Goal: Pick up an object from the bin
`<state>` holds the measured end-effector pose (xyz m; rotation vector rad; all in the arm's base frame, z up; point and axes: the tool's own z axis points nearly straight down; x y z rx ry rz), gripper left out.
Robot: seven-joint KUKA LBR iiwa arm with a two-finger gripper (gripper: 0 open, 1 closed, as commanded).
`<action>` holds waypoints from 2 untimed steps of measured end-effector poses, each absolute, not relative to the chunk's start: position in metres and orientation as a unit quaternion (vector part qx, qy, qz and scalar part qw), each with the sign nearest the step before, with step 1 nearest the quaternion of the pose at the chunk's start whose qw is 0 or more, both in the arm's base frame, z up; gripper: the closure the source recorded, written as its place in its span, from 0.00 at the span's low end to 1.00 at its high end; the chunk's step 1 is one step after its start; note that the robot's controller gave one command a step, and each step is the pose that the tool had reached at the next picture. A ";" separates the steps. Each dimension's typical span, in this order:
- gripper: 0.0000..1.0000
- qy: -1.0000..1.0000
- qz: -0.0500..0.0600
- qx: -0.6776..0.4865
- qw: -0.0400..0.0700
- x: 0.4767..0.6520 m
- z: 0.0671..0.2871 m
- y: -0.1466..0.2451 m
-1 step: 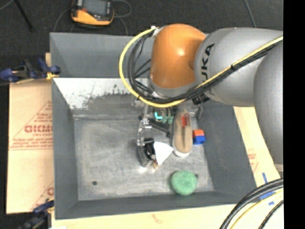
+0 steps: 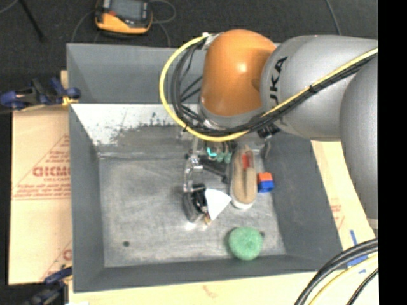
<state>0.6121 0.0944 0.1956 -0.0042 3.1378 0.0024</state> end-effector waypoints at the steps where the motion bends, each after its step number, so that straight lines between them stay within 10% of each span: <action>1: 0.00 1.000 0.001 -0.005 0.004 0.579 0.142 0.077; 2: 0.00 0.998 0.000 -0.055 -0.001 0.548 0.120 0.076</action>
Offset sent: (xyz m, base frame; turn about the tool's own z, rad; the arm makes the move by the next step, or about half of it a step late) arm -0.0704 -0.0170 -0.0738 -0.1197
